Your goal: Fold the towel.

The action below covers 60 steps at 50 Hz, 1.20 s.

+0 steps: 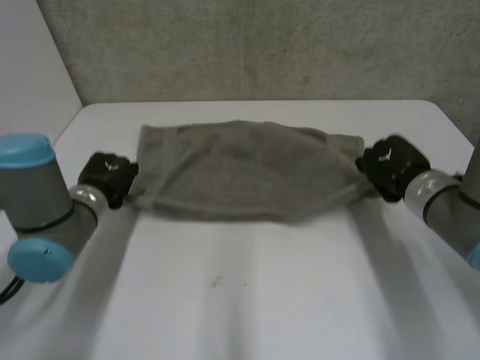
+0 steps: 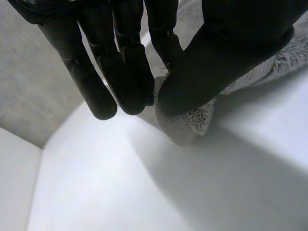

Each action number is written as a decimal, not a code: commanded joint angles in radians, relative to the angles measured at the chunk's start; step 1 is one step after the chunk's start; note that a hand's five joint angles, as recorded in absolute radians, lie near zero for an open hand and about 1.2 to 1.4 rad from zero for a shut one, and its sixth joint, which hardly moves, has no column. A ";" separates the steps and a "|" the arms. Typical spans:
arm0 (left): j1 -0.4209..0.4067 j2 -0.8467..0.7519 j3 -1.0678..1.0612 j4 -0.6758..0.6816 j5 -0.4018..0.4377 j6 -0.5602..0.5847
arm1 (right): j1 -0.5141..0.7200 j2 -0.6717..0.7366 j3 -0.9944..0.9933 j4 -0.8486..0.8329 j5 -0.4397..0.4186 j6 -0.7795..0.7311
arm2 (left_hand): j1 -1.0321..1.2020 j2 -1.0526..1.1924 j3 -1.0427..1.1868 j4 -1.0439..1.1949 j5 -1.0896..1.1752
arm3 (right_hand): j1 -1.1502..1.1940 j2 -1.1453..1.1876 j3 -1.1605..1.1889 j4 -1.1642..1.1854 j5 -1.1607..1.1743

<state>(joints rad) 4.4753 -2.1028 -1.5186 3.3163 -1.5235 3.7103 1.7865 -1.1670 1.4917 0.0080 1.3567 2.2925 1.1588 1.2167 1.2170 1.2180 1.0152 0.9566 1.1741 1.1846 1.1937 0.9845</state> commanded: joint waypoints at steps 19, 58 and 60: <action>0.174 0.445 -0.295 -0.440 0.105 0.352 | -0.226 -0.278 0.185 0.653 -0.057 -0.352 | 0.238 0.180 0.179 0.178 0.207 | 0.440 0.222 0.212 0.203 0.237; -0.044 -0.395 0.709 -0.164 -0.093 0.197 | 0.013 0.334 -0.283 -0.016 0.170 -0.159 | 0.238 0.180 0.179 0.178 0.207 | 0.440 0.222 0.212 0.203 0.237; -0.044 -0.422 0.718 -0.137 -0.090 0.195 | 0.024 0.369 -0.312 -0.048 0.179 -0.157 | 0.238 0.180 0.179 0.178 0.207 | 0.440 0.222 0.212 0.203 0.237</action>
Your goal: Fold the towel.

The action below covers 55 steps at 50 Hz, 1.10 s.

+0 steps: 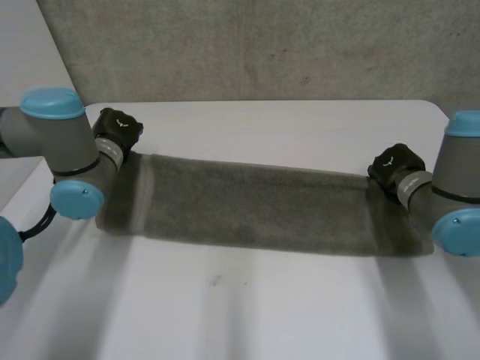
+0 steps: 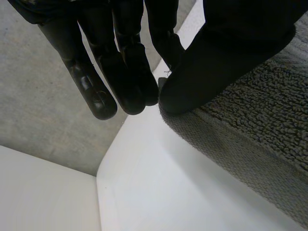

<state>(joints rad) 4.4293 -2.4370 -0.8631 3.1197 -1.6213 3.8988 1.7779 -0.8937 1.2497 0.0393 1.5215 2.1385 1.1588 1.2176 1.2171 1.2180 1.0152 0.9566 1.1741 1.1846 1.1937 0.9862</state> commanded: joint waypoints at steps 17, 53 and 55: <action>-0.034 -0.022 0.019 0.056 -0.006 0.004 | 0.034 -0.039 0.008 -0.188 0.054 0.119 | -0.984 -1.043 -1.043 -1.043 -1.015 | -0.782 -1.000 -1.010 -1.019 -0.986; -0.007 0.598 -0.840 0.327 0.092 -0.501 | -0.247 -0.344 0.672 -0.294 -0.305 0.345 | -0.983 -1.042 -1.042 -1.043 -1.014 | -0.440 -0.658 -0.668 -0.677 -0.644; -0.008 0.595 -0.844 0.332 0.092 -0.501 | -0.253 -0.330 0.675 -0.308 -0.307 0.330 | -0.984 -1.043 -1.043 -1.043 -1.015 | -0.402 -0.619 -0.630 -0.639 -0.606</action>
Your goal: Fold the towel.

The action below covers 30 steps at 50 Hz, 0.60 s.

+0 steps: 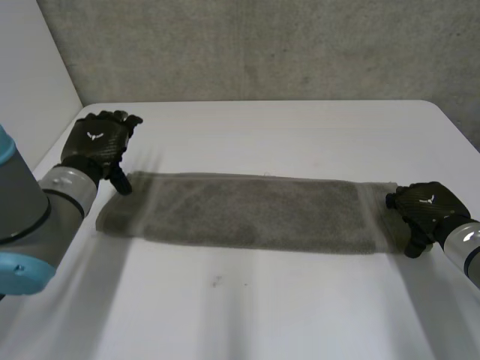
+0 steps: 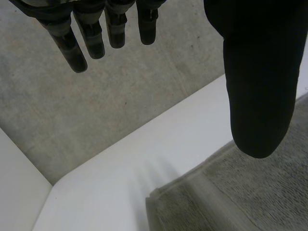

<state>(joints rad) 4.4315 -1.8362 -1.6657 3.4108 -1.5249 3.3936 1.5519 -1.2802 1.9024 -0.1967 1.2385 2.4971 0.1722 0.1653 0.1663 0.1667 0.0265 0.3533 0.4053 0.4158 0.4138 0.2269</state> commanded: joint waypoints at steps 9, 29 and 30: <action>-0.024 -0.005 -0.051 0.059 -0.004 0.004 | -0.062 0.093 0.020 -0.113 -0.051 -0.090 | 0.002 0.009 0.008 0.008 -0.027 | 0.685 0.633 0.623 0.625 0.637; -0.021 0.020 -0.085 0.067 -0.006 0.004 | -0.295 0.140 -0.097 -0.112 -0.007 -0.326 | 0.002 0.009 0.008 0.008 -0.027 | 1.043 0.991 0.980 0.982 0.995; -0.021 0.020 -0.085 0.067 -0.006 0.004 | -0.296 0.140 -0.097 -0.112 -0.007 -0.327 | 0.002 0.009 0.008 0.008 -0.027 | 1.043 0.991 0.980 0.982 0.995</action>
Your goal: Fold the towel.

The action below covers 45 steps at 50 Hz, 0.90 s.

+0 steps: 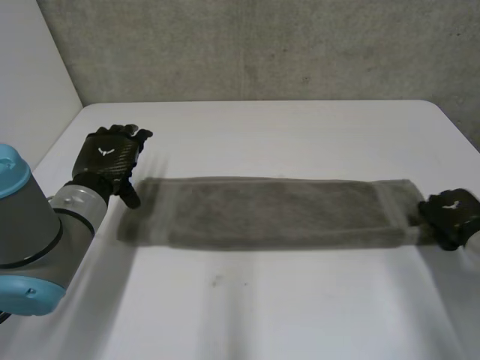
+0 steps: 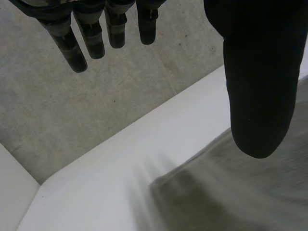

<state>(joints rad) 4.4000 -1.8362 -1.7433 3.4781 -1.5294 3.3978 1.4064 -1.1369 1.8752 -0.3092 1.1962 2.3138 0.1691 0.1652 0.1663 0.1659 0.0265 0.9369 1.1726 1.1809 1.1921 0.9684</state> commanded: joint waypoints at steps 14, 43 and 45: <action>0.012 0.052 -0.012 0.003 -0.003 0.000 | 0.138 -0.098 -0.229 -0.001 0.100 -0.119 | 0.005 0.009 0.008 0.009 -0.027 | 0.459 0.224 0.215 0.204 0.253; 0.035 0.120 -0.016 0.001 0.000 -0.126 | 0.996 0.307 -0.531 0.018 0.057 0.119 | 0.005 0.009 0.008 0.009 -0.027 | 0.258 0.022 0.014 0.003 0.052; 0.032 0.118 -0.009 0.001 0.002 -0.126 | 0.991 0.241 -0.518 0.021 0.074 0.163 | 0.005 0.009 0.008 0.009 -0.027 | -0.712 -0.948 -0.956 -0.968 -0.918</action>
<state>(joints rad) 4.4353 -1.7163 -1.7596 3.4781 -1.5296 3.2690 2.4084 -0.8177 1.3409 -0.2968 1.2453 2.4268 0.1690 0.1651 0.1663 0.1659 0.0264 0.9375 1.1380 1.1474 1.1485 0.9500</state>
